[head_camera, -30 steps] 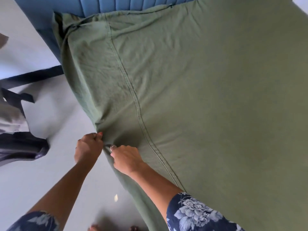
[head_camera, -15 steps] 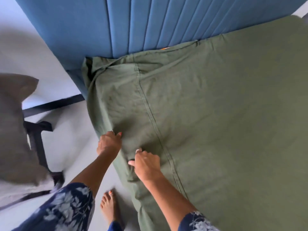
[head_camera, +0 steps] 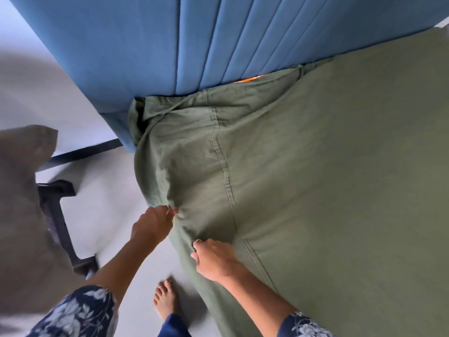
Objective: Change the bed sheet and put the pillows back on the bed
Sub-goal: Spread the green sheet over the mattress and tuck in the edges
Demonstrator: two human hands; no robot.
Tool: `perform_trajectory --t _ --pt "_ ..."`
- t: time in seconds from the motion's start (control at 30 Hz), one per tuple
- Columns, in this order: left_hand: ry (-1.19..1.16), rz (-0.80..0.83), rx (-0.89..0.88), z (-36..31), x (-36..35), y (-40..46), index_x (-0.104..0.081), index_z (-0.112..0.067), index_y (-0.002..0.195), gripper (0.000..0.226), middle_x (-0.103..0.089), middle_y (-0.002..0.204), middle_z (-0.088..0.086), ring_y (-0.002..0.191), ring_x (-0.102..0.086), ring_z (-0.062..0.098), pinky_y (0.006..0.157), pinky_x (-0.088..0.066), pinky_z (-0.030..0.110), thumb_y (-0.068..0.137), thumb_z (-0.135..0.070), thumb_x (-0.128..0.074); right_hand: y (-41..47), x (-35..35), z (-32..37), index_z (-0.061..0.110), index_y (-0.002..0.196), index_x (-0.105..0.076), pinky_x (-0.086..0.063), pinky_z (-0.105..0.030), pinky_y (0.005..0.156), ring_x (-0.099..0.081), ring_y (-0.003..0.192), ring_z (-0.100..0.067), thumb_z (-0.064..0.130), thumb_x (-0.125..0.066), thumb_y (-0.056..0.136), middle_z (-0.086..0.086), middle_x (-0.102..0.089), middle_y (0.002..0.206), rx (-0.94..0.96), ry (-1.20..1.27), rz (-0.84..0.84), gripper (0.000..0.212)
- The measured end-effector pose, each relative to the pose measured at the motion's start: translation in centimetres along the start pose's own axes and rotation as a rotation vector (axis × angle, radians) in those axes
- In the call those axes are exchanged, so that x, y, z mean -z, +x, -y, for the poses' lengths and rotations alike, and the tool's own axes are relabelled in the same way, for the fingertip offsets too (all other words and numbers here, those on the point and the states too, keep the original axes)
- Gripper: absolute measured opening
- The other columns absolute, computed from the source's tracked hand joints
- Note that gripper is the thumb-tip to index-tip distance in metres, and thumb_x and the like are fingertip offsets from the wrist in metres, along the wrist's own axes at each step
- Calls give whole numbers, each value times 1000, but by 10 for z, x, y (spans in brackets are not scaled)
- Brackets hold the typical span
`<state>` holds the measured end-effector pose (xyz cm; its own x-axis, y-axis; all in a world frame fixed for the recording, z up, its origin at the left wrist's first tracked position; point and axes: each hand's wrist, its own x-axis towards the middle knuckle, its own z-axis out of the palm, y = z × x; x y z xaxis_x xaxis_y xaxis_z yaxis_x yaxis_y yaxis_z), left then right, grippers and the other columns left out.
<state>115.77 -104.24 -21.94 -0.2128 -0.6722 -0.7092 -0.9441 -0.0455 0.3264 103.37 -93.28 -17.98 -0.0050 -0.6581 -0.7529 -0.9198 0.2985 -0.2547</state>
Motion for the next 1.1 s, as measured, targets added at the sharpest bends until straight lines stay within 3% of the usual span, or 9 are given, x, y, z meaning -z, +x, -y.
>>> perform_trajectory --t 0.17,0.3,0.43,0.57,0.7,0.87,0.97,1.03,1.1 --pt "-245 -156 72 -18 38 45 -65 -7 96 55 -65 110 18 108 -57 39 90 -43 39 92 -58 -45 39 62 2 11 110 -59 -47 -38 83 -62 106 -35 42 -40 97 -18 -65 110 -57 1 -251 38" --pt "-352 -234 140 -39 64 73 -62 -3 107 57 -59 116 22 112 -55 39 93 -43 40 92 -56 -49 85 127 -3 12 124 -46 -48 -38 80 -63 105 -33 34 -45 98 -14 -66 110 -112 30 -526 34" --pt "-247 -366 95 -47 84 89 -50 -5 124 55 -56 121 23 111 -54 44 89 -44 47 95 -51 -47 129 192 -18 16 134 -37 -46 -38 76 -62 104 -33 27 -40 100 -12 -64 112 -136 -25 -713 36" --pt "-88 -471 -209 -51 107 104 -36 -17 142 50 -54 126 18 106 -56 45 79 -46 49 98 -36 -49 169 244 -47 28 146 -27 -46 -39 85 -59 112 -33 20 -48 97 -12 -60 124 -200 -107 -646 54" --pt "86 -428 -294 -70 126 122 -26 -26 150 61 -54 133 11 110 -57 41 84 -46 47 96 -43 -49 200 274 -65 38 150 -14 -42 -39 95 -52 123 -31 37 -58 92 -11 -52 137 -152 -95 -413 73" --pt "415 -358 -282 -96 136 135 3 -27 154 80 -57 130 16 114 -58 34 87 -45 42 94 -58 -41 219 281 -72 29 140 -39 -42 -36 93 -52 123 -30 35 -59 93 -12 -52 136 -105 -113 -344 51" --pt "360 -293 -265 -115 141 146 14 -37 150 92 -59 123 20 112 -58 37 87 -46 43 87 -65 -46 208 280 -67 19 133 -47 -45 -40 85 -56 112 -36 28 -49 97 -18 -59 123 7 -57 -524 37" --pt "178 -256 -208 -125 145 158 -5 -37 152 90 -61 119 22 111 -59 40 88 -46 45 83 -68 -54 196 277 -59 8 121 -53 -42 -40 76 -59 100 -38 15 -51 94 -20 -64 106 201 94 -742 27" --pt "-129 -322 -258 -130 147 169 -53 -22 123 58 -69 95 19 99 -65 38 84 -51 42 81 -62 -56 191 274 -55 2 112 -56 -38 -39 76 -59 93 -38 3 -50 86 -21 -63 97 336 190 -857 26"
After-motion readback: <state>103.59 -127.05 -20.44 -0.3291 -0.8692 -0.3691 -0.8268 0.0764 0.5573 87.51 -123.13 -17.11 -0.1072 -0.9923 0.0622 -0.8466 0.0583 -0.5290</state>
